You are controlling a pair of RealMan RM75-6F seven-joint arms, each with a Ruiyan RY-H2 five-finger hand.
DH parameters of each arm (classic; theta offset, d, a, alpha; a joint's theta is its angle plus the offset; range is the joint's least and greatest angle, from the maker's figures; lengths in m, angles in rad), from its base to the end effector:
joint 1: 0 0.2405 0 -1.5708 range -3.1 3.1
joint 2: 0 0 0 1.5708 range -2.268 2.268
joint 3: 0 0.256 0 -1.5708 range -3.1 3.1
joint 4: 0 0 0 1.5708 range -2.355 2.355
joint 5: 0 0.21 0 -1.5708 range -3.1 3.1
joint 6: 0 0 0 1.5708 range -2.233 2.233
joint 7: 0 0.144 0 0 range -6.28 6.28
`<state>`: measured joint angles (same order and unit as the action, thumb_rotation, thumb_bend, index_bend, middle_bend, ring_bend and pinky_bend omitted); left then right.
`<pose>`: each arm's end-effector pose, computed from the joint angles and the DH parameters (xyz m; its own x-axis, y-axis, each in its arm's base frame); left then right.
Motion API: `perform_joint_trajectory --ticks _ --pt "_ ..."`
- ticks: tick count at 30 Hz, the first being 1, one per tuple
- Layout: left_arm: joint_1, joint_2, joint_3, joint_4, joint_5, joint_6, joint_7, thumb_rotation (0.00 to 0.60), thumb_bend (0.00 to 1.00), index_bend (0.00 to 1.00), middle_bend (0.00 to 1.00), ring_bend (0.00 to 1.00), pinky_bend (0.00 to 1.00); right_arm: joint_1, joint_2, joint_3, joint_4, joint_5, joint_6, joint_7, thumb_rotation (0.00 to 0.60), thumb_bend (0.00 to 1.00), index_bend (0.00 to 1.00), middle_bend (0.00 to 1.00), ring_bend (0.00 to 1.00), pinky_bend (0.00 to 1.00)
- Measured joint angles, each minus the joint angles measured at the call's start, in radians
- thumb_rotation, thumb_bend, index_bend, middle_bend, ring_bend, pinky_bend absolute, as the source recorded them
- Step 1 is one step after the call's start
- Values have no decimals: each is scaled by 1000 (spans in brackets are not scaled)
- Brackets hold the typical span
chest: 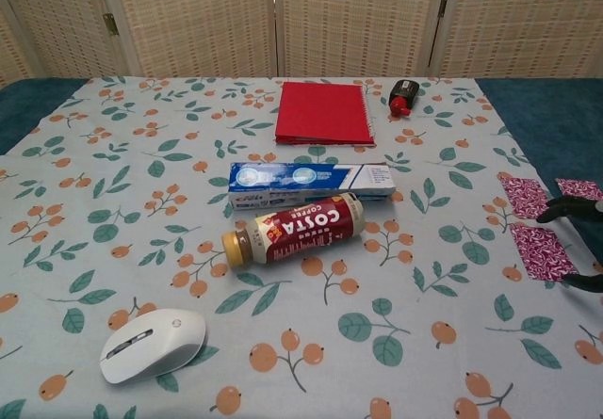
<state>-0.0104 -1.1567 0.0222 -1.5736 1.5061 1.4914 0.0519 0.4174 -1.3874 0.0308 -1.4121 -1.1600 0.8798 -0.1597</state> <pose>-0.3312 0.1417 0.1414 0.4410 0.0999 0.8919 0.8931 0.0501 -0.4471 -0.3154 -0.2609 0.0210 0.3956 -0.4989 0.7711 -0.9038 -0.0622 0.4234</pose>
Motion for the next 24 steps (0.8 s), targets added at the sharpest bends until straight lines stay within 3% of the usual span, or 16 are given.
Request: perform_joint_trajectory --ticks 24 --pt "-4 -5 -2 6 -6 -14 0 600 183 59 0 36 0 11 -41 -5 40 13 2 -45 378 338 117 15 0 0"
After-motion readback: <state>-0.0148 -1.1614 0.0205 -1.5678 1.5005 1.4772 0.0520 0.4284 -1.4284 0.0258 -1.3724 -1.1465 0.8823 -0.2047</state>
